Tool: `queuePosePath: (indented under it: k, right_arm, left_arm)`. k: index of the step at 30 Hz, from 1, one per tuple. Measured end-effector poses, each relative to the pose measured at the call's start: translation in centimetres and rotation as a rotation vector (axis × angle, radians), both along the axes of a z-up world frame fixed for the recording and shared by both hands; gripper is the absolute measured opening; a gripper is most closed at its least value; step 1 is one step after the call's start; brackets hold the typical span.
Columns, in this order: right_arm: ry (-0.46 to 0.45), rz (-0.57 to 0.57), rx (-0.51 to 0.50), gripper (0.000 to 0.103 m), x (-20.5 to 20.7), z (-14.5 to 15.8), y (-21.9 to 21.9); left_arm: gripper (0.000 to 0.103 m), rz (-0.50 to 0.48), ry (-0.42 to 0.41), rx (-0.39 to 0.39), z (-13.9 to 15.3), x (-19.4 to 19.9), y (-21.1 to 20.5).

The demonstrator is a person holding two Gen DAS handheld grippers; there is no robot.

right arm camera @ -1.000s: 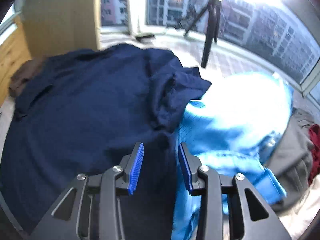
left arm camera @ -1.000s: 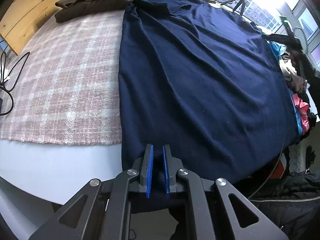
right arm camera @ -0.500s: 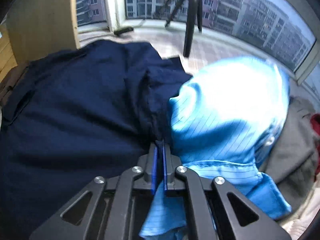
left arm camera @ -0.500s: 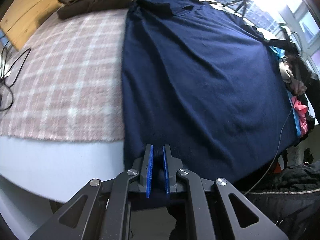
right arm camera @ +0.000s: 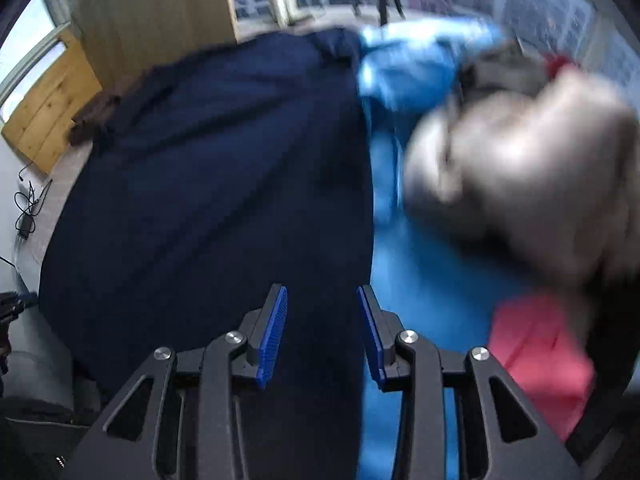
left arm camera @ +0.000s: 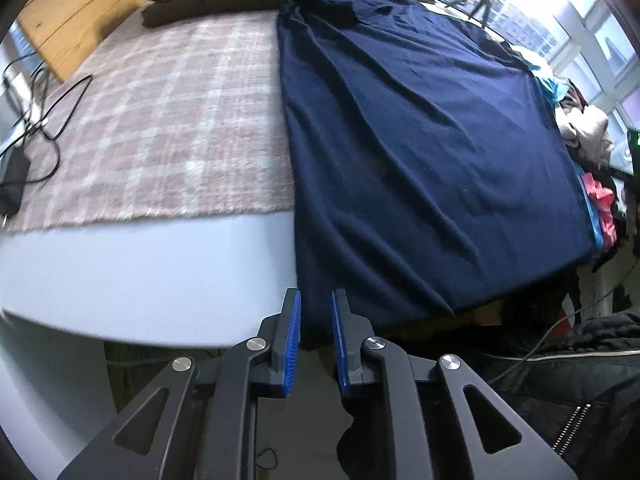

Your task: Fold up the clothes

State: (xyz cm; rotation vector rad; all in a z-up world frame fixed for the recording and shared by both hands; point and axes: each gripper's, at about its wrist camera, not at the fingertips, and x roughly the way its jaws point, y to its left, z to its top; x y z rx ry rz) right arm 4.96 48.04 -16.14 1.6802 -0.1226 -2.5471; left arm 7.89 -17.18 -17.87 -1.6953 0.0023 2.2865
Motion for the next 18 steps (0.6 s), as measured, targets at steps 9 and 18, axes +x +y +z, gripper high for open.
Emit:
queuePosePath:
  k: [9, 18]
  right_arm:
    - [-0.03, -0.014, 0.083, 0.036, 3.1, -1.7, -1.5]
    - [0.231, -0.009, 0.038, 0.04, -0.7, 12.4, 1.1]
  left_arm:
    - [0.001, 0.014, 0.017, -0.054, 1.0, -0.5, -0.5]
    - [0.01, -0.153, 0.206, 0.036, 10.4, -3.4, 5.5]
